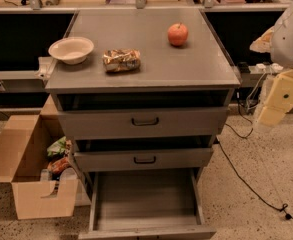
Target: Close bottom drawer
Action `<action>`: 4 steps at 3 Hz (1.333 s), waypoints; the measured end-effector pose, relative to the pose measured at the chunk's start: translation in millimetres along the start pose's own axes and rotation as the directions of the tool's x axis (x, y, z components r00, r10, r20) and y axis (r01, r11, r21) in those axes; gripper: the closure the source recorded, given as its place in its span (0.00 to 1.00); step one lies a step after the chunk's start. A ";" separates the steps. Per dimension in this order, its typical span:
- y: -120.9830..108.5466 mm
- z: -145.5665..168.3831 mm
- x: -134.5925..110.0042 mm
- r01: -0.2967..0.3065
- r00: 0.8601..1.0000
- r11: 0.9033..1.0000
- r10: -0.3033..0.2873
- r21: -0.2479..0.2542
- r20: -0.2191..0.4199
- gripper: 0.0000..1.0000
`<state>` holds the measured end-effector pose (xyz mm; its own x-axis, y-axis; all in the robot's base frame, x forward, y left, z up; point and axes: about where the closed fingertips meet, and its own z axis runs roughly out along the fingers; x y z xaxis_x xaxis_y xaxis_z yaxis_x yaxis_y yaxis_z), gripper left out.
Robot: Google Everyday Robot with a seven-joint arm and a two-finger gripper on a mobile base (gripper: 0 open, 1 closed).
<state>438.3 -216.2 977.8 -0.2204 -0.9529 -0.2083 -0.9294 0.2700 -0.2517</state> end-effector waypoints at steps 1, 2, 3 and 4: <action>0.0 0.0 0.0 0.000 1.000 1.000 0.000 0.000 0.000 0.00; 7.3 20.1 5.2 0.025 1.000 0.999 -0.026 -0.040 -0.005 0.00; 33.2 61.9 -2.2 0.048 0.999 0.989 -0.046 -0.143 0.018 0.00; 69.7 103.6 -9.1 0.055 0.998 0.974 -0.046 -0.220 0.046 0.00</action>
Offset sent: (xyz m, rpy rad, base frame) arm -0.0064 -0.0027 -0.0684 -0.0111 0.1292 0.0921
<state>406.2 -174.4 864.2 -0.1634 -0.9571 -0.2393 -0.9825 0.1800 -0.0487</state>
